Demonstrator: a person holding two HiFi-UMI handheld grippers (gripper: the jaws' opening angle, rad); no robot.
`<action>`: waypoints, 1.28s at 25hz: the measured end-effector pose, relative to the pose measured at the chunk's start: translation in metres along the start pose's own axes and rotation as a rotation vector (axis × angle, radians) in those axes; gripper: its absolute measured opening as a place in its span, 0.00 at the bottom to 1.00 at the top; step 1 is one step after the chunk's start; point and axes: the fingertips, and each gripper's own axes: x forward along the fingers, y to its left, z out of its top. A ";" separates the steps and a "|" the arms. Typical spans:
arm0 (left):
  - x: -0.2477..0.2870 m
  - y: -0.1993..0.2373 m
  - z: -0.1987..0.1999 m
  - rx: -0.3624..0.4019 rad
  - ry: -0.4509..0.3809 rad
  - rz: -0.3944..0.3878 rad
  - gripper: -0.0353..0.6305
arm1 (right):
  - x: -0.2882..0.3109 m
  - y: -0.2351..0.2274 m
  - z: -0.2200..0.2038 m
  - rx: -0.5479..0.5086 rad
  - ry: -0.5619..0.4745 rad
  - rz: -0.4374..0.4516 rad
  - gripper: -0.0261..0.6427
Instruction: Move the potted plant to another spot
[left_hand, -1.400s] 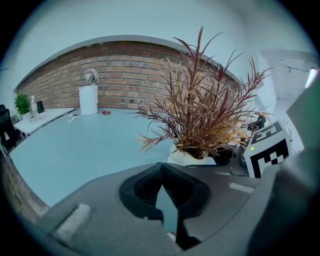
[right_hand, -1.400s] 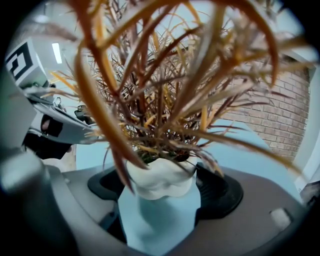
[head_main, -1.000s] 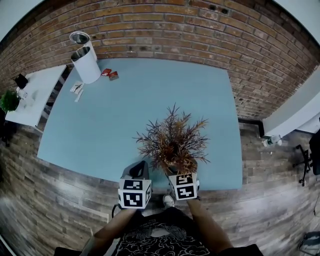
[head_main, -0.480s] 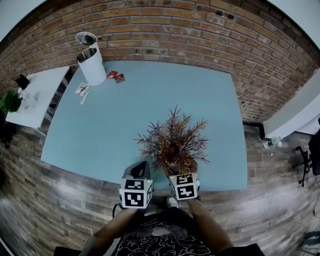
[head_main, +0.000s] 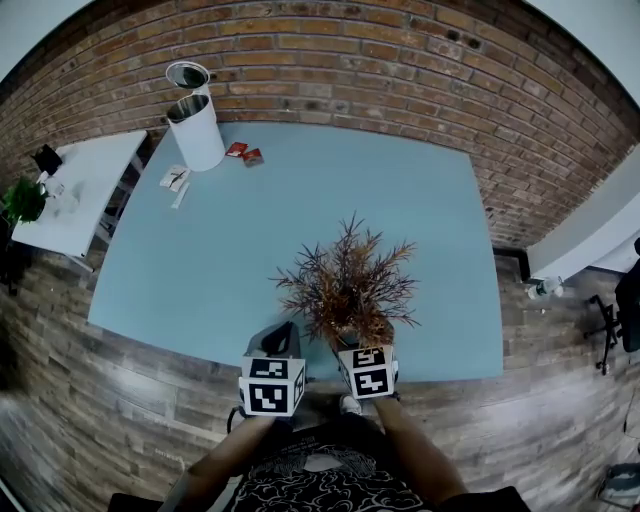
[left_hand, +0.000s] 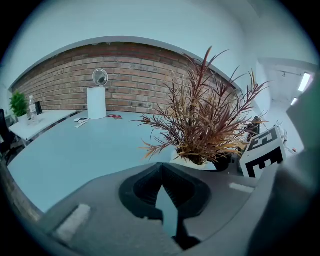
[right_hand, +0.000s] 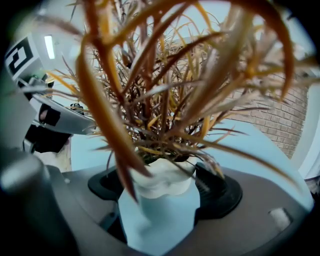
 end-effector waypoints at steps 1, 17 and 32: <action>-0.001 0.003 0.000 -0.001 -0.001 -0.001 0.04 | 0.001 0.003 0.001 0.000 0.002 0.000 0.67; -0.032 0.079 -0.001 -0.032 -0.008 0.023 0.04 | 0.034 0.068 0.018 -0.010 0.017 0.011 0.67; -0.053 0.150 0.002 -0.055 -0.026 0.051 0.04 | 0.063 0.125 0.041 -0.017 0.017 0.020 0.67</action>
